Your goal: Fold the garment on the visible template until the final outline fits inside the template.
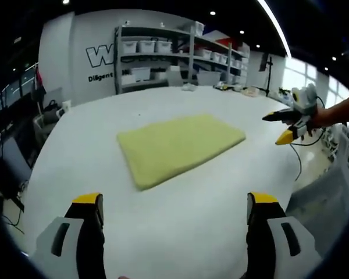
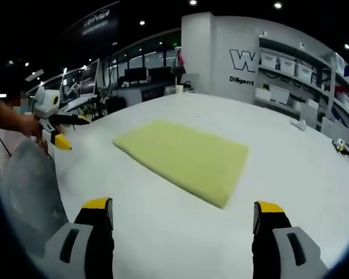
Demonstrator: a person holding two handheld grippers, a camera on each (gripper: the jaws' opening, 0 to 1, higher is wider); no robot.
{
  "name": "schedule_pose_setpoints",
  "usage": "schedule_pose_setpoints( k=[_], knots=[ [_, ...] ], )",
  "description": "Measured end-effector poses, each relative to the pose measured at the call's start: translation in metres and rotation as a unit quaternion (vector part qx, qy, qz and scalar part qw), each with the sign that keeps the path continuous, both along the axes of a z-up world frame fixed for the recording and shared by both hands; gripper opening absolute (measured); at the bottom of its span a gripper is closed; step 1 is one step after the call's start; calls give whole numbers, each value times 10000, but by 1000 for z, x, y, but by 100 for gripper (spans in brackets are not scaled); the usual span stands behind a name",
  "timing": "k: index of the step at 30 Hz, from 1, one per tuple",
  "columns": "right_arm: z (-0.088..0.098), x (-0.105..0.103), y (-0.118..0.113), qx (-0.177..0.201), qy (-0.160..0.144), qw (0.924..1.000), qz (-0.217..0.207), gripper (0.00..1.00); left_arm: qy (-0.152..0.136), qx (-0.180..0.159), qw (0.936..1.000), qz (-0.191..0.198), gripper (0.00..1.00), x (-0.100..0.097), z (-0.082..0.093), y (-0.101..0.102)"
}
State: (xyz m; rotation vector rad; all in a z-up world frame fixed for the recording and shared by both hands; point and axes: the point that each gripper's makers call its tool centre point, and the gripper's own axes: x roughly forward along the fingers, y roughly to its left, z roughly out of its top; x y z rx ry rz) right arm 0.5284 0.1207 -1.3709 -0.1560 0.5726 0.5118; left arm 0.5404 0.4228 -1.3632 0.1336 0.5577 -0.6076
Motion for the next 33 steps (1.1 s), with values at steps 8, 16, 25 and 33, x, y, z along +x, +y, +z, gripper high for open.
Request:
schedule_pose_setpoints(
  k=[8,16,25,33],
  knots=[
    [-9,4,2,-2,85,10000,42,99,13,-50,9999,112,99,7,0,-2],
    [-16,4,-1,-8,170,9998,43,99,98,-21,9999,137,99,7,-8,-1],
    [-21,5,0,10,262,9997,37,99,93,-50,9999,115,99,8,-8,1],
    [-19,7,-2,47,219,9997,-8,99,80,-23,10000,42,98,12,-9,-1]
  ],
)
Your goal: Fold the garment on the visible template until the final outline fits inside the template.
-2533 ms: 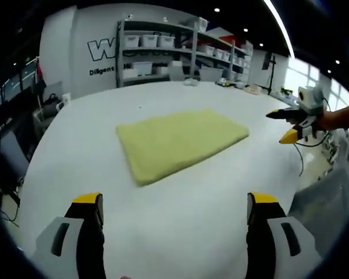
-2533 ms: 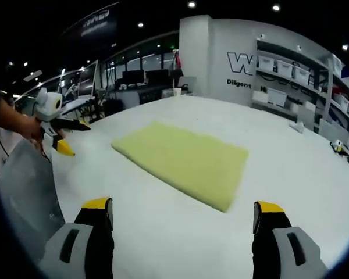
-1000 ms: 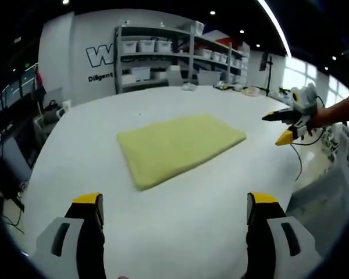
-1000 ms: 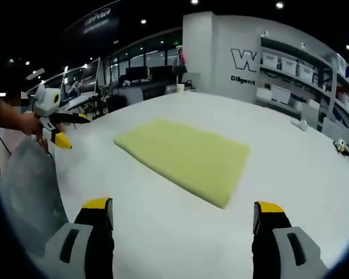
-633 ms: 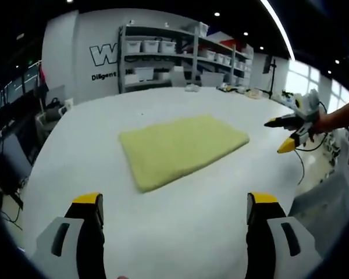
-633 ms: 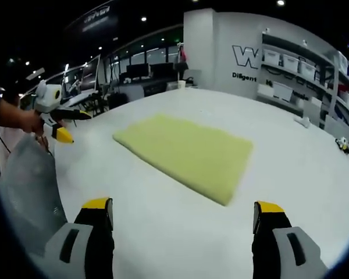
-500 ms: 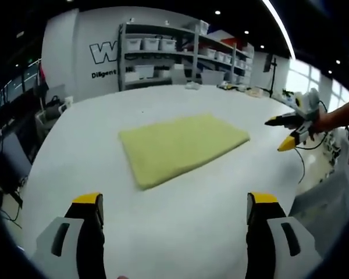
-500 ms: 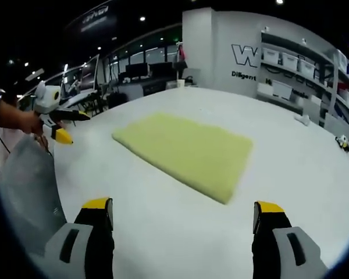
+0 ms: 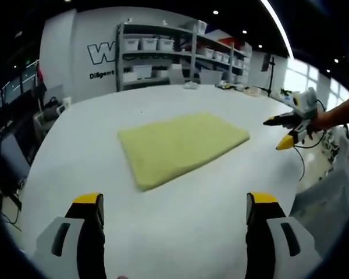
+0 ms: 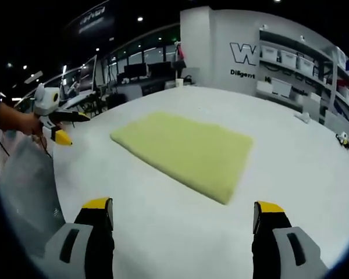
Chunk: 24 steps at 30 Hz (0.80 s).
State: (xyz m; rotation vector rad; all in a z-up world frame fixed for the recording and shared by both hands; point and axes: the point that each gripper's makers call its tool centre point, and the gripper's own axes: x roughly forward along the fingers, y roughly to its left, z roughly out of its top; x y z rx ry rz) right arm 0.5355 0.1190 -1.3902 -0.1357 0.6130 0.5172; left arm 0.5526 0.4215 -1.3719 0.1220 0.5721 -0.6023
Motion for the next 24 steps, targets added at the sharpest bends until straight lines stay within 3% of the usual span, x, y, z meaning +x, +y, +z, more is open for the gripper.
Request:
schedule_pose_setpoints(
  k=[24],
  knots=[
    [7,-3,-10,-15,-28,9999,-150,99,55,-48,9998,-206,98,4,-8,-14]
  ],
)
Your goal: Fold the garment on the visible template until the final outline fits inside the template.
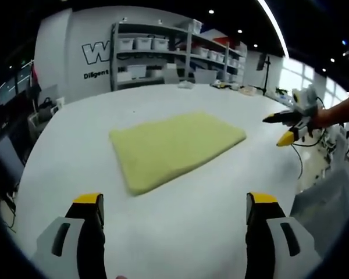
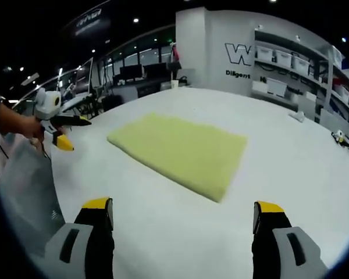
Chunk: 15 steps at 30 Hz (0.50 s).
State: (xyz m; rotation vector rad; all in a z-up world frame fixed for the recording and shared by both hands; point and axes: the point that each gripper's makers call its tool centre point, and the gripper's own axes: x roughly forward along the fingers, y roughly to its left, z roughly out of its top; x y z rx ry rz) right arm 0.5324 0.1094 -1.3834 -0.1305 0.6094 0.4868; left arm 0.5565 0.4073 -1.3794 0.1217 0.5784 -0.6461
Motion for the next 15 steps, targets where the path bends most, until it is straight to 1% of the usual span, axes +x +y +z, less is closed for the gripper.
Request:
schedule_pose_setpoints(
  k=[7,15],
  knots=[
    [-1,-2,-1,-16,30,10000,13,99,13,-2,10000,33,98,-4,-1,4],
    [-3,-2,-1,-15,51,10000,60,98,9,-2,10000,59,97,-3,0,4]
  ],
)
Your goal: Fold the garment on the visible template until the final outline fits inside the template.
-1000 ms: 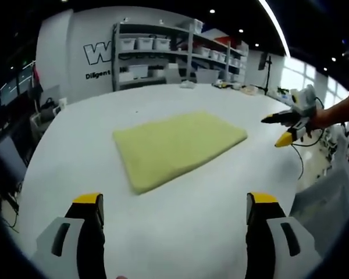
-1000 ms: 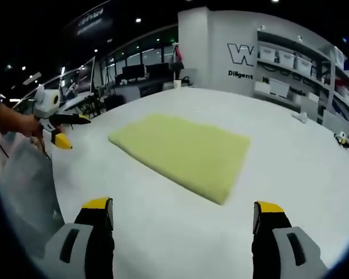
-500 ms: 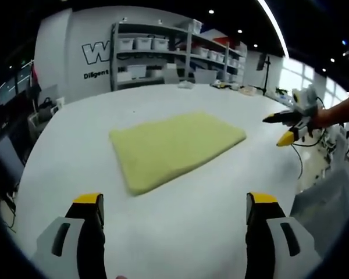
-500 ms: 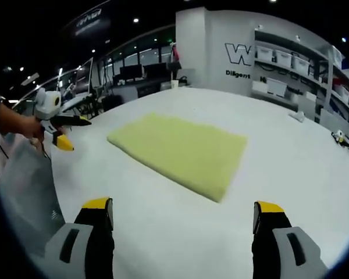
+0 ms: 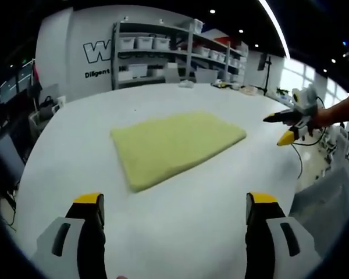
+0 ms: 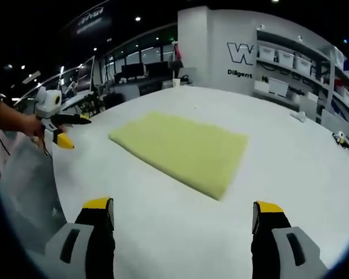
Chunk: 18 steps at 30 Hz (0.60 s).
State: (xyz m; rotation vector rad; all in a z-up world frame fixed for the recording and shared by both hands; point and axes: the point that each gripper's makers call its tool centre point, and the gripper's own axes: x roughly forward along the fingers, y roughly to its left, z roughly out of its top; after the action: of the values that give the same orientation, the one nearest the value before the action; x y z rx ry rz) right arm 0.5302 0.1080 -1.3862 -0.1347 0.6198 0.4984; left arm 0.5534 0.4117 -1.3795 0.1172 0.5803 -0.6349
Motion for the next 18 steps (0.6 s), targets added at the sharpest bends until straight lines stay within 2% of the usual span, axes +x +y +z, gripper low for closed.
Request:
schedule_pose_setpoints(
  k=[18],
  knots=[
    [-2,7,6,-23,13,9999,107,97,-38,-110,9999,113,98,0,3,-1]
  ],
)
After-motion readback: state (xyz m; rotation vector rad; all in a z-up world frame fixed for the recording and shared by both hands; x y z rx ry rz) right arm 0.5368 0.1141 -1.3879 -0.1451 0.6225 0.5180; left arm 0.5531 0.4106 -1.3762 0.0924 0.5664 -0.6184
